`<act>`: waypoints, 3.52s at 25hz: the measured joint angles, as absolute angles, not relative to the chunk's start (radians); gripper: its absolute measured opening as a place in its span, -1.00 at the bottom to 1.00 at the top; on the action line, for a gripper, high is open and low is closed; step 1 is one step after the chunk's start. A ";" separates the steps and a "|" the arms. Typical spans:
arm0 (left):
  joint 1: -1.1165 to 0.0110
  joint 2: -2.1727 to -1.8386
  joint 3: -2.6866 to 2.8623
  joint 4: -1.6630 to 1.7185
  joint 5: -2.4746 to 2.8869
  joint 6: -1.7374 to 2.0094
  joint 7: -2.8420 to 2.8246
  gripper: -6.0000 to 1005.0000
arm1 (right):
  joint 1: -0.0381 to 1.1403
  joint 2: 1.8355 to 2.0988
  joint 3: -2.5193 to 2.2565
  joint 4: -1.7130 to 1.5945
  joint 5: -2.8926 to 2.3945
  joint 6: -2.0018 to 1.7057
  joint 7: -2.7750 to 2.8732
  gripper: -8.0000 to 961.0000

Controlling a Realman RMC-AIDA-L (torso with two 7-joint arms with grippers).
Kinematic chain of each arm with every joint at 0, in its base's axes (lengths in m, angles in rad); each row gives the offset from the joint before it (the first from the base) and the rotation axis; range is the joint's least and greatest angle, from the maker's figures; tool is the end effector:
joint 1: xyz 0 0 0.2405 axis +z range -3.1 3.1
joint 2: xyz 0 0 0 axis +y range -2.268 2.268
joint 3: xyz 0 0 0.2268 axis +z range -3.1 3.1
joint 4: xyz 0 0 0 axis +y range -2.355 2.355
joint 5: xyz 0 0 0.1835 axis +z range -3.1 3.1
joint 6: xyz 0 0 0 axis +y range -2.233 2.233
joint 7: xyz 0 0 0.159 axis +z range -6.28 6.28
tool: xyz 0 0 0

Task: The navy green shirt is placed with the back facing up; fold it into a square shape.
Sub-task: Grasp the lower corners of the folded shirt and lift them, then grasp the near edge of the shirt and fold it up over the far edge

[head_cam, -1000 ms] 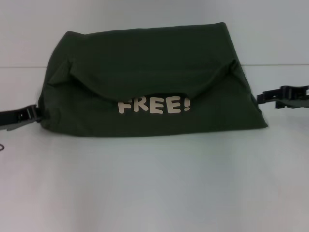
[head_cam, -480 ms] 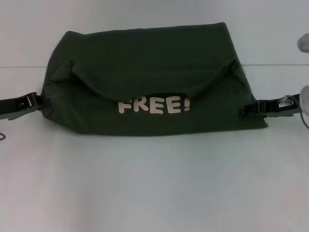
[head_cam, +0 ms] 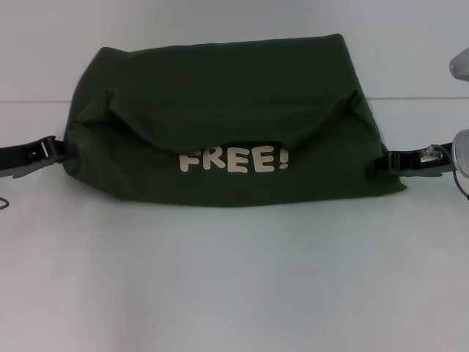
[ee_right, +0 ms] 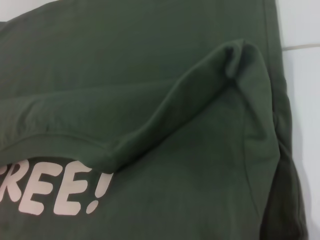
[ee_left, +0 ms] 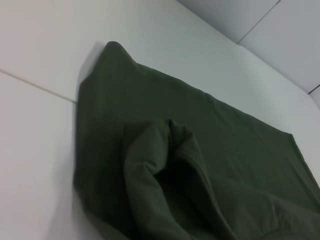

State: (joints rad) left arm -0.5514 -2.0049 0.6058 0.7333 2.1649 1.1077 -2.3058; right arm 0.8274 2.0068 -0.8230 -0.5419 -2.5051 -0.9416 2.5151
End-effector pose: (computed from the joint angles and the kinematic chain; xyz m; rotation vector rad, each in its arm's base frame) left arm -0.2874 0.3648 0.0652 -1.8670 -1.6018 -0.5983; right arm 0.2444 0.4015 0.0047 -2.0579 1.5130 0.1133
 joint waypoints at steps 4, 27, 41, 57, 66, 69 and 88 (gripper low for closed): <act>-0.552 -2.005 0.606 0.733 2.164 1.107 -2.306 -0.96 | 0.827 2.002 -0.822 -0.535 -2.506 -0.940 2.517 -0.24; -0.483 -1.910 0.607 0.828 2.234 1.642 -2.336 -0.96 | 0.650 1.966 -0.722 -0.779 -2.497 -1.489 2.503 -0.93; -0.515 -1.885 0.519 0.878 2.327 1.751 -2.368 -0.96 | 0.611 1.944 -0.567 -0.778 -2.287 -1.674 2.351 -0.93; -0.743 -1.873 0.592 0.807 2.425 1.307 -2.559 -0.96 | 0.693 1.964 -0.555 -0.626 -1.898 -1.074 2.272 -0.93; -0.825 -1.939 0.715 0.697 2.463 0.927 -2.585 -0.96 | 0.817 2.014 -0.704 -0.462 -1.898 -0.578 2.164 -0.93; -0.831 -1.960 0.762 0.693 2.465 0.853 -2.587 -0.96 | 0.836 2.028 -0.753 -0.454 -1.898 -0.490 2.162 -0.93; -0.839 -1.983 0.780 0.630 2.483 0.670 -2.589 -0.95 | 0.928 2.040 -0.856 -0.398 -1.897 -0.270 2.162 -0.94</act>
